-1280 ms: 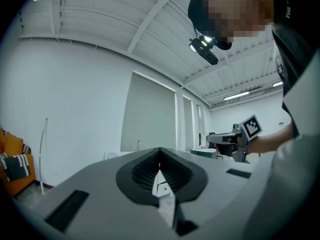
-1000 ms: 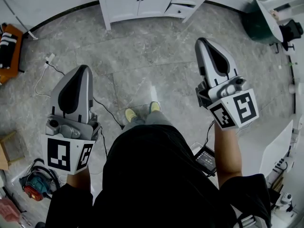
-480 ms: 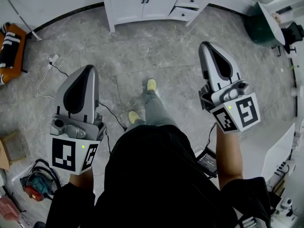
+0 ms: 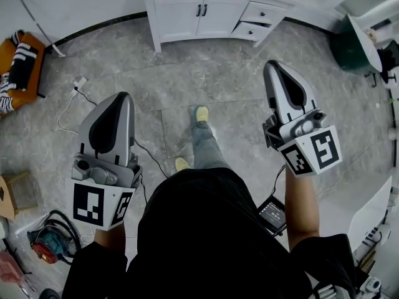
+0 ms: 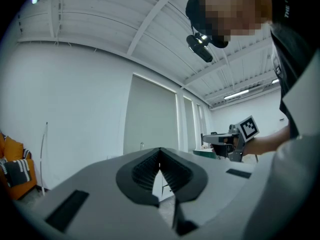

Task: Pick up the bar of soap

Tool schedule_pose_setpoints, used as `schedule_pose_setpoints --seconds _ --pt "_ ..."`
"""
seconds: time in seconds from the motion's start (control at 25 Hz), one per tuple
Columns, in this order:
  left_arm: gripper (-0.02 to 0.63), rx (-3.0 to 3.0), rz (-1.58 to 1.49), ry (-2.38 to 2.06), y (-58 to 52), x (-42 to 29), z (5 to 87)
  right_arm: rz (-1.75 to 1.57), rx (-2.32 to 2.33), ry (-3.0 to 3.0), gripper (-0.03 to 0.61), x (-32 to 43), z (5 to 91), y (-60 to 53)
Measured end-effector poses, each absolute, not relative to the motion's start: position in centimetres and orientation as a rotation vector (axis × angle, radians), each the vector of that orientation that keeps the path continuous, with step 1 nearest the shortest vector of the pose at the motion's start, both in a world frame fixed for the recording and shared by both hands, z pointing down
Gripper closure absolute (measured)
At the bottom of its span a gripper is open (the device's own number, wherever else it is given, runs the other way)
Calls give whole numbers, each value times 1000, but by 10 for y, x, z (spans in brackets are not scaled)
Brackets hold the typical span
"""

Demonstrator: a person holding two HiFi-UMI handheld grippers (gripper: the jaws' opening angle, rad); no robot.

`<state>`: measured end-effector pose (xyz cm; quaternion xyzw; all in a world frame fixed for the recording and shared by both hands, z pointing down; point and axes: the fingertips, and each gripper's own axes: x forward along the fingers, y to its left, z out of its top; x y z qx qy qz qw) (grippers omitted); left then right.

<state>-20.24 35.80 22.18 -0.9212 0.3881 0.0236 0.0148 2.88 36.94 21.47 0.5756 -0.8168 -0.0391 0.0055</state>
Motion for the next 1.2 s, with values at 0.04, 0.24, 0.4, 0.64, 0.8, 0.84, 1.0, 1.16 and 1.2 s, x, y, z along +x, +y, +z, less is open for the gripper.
schedule_pose_setpoints --seconds 0.04,0.24,0.4,0.64,0.8,0.84,1.0,1.16,1.2 --pt "607 -2867 70 1207 353 -200 221 -122 1801 -2562 572 31 214 363" --pt "607 -2872 51 1191 328 -185 221 -96 1794 -2570 572 41 220 335" --pt "607 -2891 30 1165 303 -169 227 -58 1804 -2560 572 54 232 310" --pt "606 -2907 7 1142 255 -142 235 -18 1805 -2554 572 78 245 266" --pt "606 -2924 -2 1157 218 -123 239 14 1789 -2545 572 95 251 230" --pt "607 -2926 -8 1157 209 -118 240 19 1783 -2545 572 99 251 221" --pt "607 -2935 -11 1180 170 -99 238 41 1762 -2559 572 117 249 178" --pt "607 -2928 -15 1205 131 -81 232 37 1728 -2584 572 129 248 135" --pt "607 -2924 -19 1211 122 -75 231 40 1721 -2593 572 132 248 125"
